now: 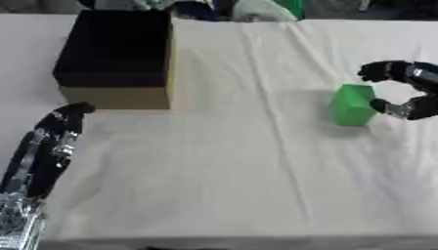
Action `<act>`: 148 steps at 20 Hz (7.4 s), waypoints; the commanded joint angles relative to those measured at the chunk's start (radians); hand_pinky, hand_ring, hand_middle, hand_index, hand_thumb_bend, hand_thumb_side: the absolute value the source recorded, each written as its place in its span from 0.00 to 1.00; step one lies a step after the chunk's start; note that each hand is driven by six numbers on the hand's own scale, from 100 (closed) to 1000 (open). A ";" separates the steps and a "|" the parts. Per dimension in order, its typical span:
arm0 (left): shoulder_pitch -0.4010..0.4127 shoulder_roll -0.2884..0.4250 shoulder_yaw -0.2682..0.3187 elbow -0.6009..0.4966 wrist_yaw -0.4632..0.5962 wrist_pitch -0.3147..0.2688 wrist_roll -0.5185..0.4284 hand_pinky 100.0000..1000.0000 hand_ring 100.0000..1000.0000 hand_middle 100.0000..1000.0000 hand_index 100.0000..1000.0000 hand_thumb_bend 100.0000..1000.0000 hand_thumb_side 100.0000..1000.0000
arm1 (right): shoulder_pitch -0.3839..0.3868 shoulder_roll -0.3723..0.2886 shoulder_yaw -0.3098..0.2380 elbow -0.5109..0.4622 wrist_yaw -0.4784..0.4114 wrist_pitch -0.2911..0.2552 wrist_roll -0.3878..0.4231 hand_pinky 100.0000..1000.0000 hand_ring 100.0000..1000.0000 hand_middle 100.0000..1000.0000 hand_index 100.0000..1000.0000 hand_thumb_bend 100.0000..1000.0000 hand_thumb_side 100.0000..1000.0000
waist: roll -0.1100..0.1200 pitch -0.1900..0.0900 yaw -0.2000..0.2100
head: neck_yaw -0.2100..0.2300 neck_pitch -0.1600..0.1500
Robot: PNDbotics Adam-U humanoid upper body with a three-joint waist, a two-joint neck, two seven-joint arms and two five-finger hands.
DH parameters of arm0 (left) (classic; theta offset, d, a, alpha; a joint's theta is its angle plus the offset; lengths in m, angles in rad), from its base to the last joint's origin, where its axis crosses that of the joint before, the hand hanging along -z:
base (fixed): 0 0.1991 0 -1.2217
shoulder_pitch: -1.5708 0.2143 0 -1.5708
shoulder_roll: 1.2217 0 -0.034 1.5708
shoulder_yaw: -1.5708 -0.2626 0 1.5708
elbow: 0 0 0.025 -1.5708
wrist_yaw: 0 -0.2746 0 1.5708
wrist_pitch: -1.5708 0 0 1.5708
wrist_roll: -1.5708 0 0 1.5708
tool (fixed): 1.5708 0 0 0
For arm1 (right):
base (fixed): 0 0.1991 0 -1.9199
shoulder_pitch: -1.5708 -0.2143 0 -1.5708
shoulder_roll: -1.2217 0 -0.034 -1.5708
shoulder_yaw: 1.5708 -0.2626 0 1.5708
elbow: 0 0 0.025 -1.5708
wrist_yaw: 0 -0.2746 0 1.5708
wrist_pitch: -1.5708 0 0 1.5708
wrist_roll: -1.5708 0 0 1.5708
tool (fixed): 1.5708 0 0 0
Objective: Pick up objects on the table and place them in the box.
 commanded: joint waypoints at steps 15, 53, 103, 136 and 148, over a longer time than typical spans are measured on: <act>-0.012 0.018 0.002 -0.014 -0.006 0.001 -0.004 1.00 0.96 0.71 0.80 0.00 0.63 | -0.020 -0.011 -0.002 0.010 0.179 -0.253 0.179 0.91 0.90 0.88 0.96 0.31 0.35 | -0.004 -0.008 0.001 | 0.000 0.005; -0.008 0.017 0.000 -0.011 -0.006 0.002 -0.007 1.00 0.96 0.71 0.80 0.00 0.63 | -0.090 0.011 -0.036 0.049 0.315 -0.279 -0.236 0.78 0.59 0.29 0.45 0.26 0.00 | -0.005 -0.014 -0.001 | -0.002 0.005; -0.104 -0.011 -0.130 0.009 0.030 0.003 -0.148 1.00 0.96 0.71 0.79 0.00 0.63 | -0.699 0.556 -0.062 0.323 0.627 -0.302 -0.176 0.80 0.61 0.42 0.63 0.35 0.00 | -0.041 -0.009 0.235 | -0.163 -0.054; -0.089 -0.002 -0.116 0.010 0.034 0.005 -0.134 1.00 0.96 0.72 0.79 0.00 0.63 | -0.662 0.450 -0.058 0.291 0.567 -0.304 -0.220 0.85 0.75 0.85 0.91 0.44 0.12 | -0.038 -0.033 0.178 | -0.128 -0.043; -0.058 0.000 -0.061 0.006 0.026 0.007 -0.067 1.00 0.97 0.72 0.79 0.00 0.62 | -0.465 0.310 -0.077 0.108 0.380 -0.189 -0.328 0.82 0.71 0.78 0.91 0.15 0.00 | -0.017 -0.043 0.080 | -0.061 -0.036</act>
